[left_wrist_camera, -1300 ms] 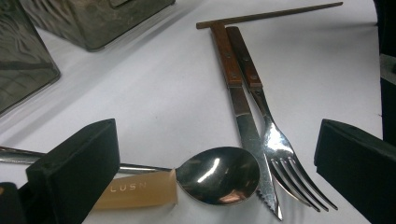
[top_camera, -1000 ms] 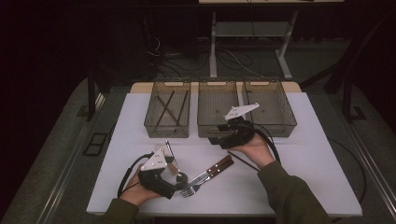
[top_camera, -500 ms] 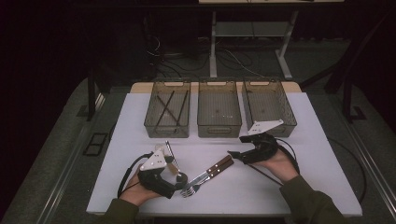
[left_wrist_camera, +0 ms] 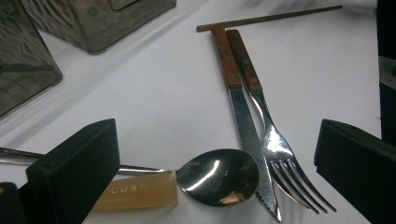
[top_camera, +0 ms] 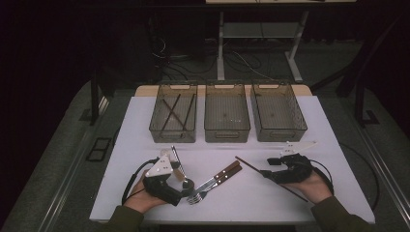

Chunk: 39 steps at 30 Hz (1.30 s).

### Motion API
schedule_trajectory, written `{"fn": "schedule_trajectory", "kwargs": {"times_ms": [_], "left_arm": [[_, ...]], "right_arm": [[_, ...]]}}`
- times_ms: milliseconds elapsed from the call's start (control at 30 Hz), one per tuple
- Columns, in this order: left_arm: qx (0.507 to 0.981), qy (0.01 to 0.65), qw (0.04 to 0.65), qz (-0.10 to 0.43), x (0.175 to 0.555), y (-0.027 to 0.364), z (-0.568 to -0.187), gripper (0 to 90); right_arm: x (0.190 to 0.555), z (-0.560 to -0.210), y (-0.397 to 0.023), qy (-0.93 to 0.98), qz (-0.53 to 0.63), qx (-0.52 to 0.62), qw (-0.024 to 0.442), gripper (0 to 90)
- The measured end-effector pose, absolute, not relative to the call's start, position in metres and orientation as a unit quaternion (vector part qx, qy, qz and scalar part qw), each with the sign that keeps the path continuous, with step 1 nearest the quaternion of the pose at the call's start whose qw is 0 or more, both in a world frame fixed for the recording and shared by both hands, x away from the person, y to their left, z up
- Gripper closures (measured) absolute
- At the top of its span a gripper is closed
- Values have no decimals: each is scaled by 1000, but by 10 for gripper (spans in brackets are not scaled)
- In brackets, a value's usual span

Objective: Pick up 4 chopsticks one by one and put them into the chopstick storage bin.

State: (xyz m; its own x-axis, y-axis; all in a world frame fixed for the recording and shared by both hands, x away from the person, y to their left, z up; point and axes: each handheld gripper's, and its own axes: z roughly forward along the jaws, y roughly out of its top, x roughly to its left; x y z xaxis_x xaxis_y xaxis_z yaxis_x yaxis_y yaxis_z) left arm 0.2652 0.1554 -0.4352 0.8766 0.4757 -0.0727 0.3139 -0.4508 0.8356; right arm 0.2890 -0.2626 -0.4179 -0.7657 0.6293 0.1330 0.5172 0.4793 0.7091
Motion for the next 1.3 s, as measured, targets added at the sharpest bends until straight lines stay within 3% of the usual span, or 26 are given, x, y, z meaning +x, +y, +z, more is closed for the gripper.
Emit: {"fn": "schedule_trajectory", "kwargs": {"times_ms": [133, 533, 1300], "left_arm": [[847, 233, 469, 86, 265, 155, -435, 0], [848, 234, 467, 87, 265, 155, -436, 0], [852, 230, 462, 86, 265, 154, -436, 0]], "right_arm": [[281, -423, -276, 856, 382, 342, 69, 568], [273, -438, -288, 872, 350, 337, 59, 751], [273, -444, -283, 886, 322, 326, 64, 853]]}}
